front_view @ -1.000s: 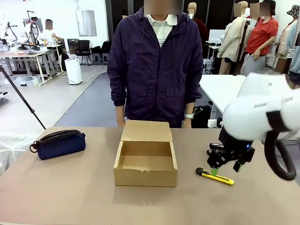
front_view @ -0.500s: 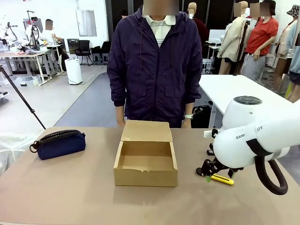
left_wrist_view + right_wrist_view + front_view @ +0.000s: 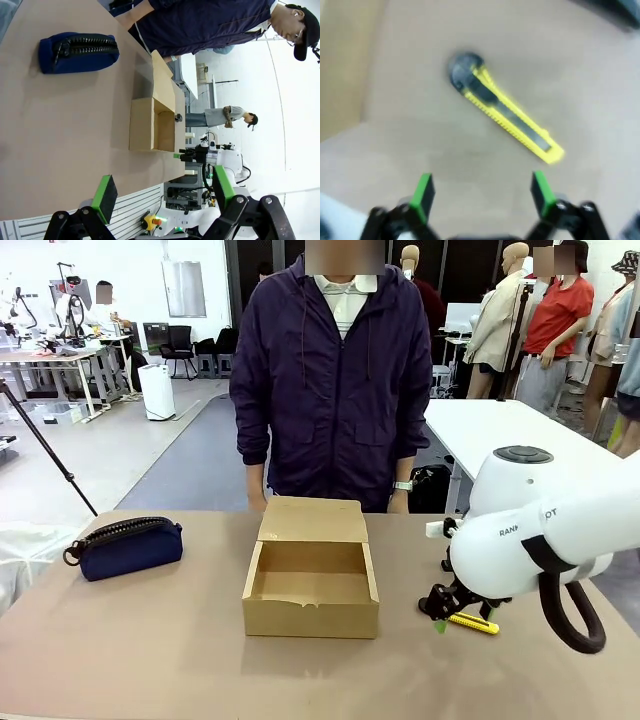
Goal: Pack the items into the box.
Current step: Pick up the item specified by the human and place it in the Mailer Box.
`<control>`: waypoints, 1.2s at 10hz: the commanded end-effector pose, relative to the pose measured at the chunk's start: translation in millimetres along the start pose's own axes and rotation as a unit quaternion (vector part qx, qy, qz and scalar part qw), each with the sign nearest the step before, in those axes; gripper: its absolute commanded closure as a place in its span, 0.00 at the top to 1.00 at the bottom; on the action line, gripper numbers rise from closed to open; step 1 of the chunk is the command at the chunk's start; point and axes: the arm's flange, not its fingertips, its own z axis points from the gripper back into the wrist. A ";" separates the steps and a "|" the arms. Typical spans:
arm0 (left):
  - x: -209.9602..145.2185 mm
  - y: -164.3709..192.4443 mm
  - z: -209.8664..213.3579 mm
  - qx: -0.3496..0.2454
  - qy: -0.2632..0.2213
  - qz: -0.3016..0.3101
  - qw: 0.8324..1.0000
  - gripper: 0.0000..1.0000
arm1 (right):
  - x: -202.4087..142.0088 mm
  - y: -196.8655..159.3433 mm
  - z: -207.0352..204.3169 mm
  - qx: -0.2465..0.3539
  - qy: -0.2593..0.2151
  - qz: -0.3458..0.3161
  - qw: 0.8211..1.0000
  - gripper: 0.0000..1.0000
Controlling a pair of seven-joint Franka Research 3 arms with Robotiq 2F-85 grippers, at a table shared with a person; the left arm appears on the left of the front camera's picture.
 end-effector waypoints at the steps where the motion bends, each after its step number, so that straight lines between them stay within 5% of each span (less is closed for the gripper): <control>1: -0.4 -1.9 0.9 -0.010 -0.004 0.001 1.000 1.00 | 31.6 -19.5 -0.3 0.037 -0.033 0.255 0.966 1.00; 4: -0.4 -1.9 0.9 -0.010 -0.004 0.001 1.000 1.00 | 55.0 -41.3 -5.7 0.043 -0.012 0.478 0.877 1.00; 6: -0.4 -1.9 0.9 -0.010 -0.004 0.001 1.000 1.00 | 57.3 -41.1 -7.7 0.014 -0.001 0.514 0.858 1.00; 8: -0.4 -1.9 0.9 -0.010 -0.004 0.001 1.000 1.00 | 56.4 -42.3 -9.5 -0.036 0.017 0.462 0.886 1.00; 9: -0.4 -1.9 0.9 -0.010 -0.004 0.001 1.000 1.00 | 54.9 -32.7 -13.1 0.011 0.004 0.494 0.869 1.00; 10: -0.4 -1.9 0.9 -0.010 -0.004 0.001 1.000 1.00 | 54.8 -38.7 -12.6 -0.002 0.011 0.499 0.867 1.00; 12: -0.4 -1.9 0.9 -0.010 -0.004 0.001 1.000 1.00 | 54.6 -38.8 -25.6 -0.021 0.016 0.446 0.895 1.00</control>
